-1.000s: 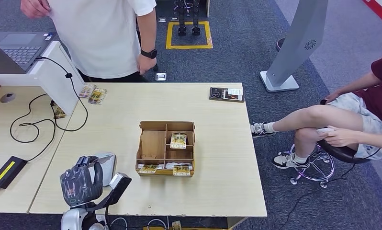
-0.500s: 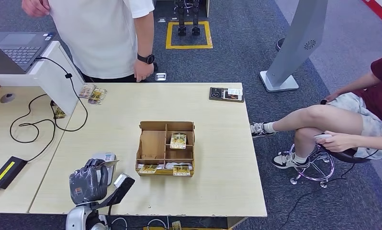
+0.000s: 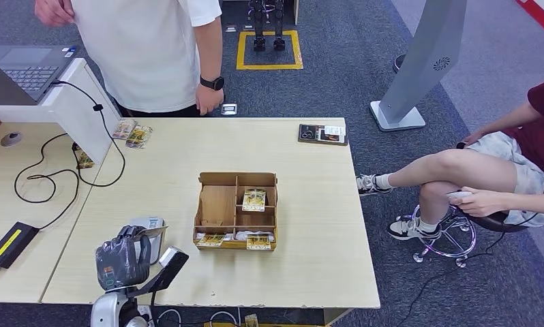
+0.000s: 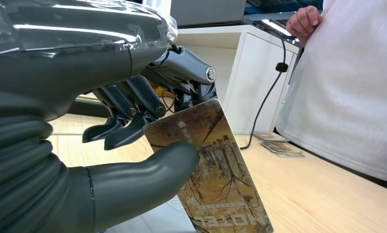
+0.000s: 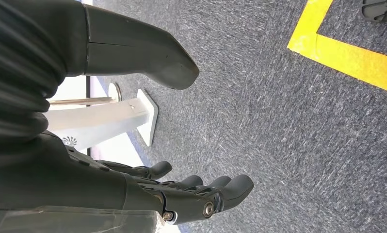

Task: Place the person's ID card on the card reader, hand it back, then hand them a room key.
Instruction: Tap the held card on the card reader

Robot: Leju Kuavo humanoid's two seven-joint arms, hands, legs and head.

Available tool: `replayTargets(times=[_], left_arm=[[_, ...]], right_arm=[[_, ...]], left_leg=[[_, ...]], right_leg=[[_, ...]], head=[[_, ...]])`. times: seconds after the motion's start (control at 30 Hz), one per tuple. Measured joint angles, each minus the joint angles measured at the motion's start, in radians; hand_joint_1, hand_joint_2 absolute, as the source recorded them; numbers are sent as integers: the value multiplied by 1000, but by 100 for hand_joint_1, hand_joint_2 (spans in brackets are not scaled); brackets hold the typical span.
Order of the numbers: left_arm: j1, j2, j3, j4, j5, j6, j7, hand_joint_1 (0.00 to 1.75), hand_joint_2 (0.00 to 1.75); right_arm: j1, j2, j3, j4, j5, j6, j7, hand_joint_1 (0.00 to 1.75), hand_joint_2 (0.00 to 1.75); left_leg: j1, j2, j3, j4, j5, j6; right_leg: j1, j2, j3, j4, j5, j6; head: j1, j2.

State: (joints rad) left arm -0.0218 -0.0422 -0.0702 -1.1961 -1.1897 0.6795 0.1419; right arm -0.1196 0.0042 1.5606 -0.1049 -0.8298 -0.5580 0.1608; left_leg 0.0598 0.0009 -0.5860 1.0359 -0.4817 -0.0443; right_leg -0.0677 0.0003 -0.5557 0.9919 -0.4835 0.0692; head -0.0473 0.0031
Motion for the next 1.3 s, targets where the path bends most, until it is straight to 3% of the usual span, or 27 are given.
replayTargets(times=[0.3, 0.83, 1.3], left_arm=[[0, 2, -3, 2, 8, -29, 3, 175, 175], [-11, 17, -37, 35, -10, -134, 85, 175, 175], [-16, 19, -45, 42, -10, -126, 88, 175, 175]], right_arm=[[0, 0, 0, 0, 0, 1, -2, 0, 175], [-1, 0, 0, 0, 16, 1, 4, 0, 175], [-1, 0, 0, 0, 18, 3, 4, 0, 175]], left_leg=[[0, 0, 0, 0, 0, 0], [0, 0, 0, 0, 0, 0], [0, 0, 1, 0, 0, 0]], right_leg=[[0, 0, 0, 0, 0, 0], [0, -1, 1, 0, 0, 0], [0, -1, 2, 0, 0, 0]], head=[[0, 0], [0, 0], [0, 0]])
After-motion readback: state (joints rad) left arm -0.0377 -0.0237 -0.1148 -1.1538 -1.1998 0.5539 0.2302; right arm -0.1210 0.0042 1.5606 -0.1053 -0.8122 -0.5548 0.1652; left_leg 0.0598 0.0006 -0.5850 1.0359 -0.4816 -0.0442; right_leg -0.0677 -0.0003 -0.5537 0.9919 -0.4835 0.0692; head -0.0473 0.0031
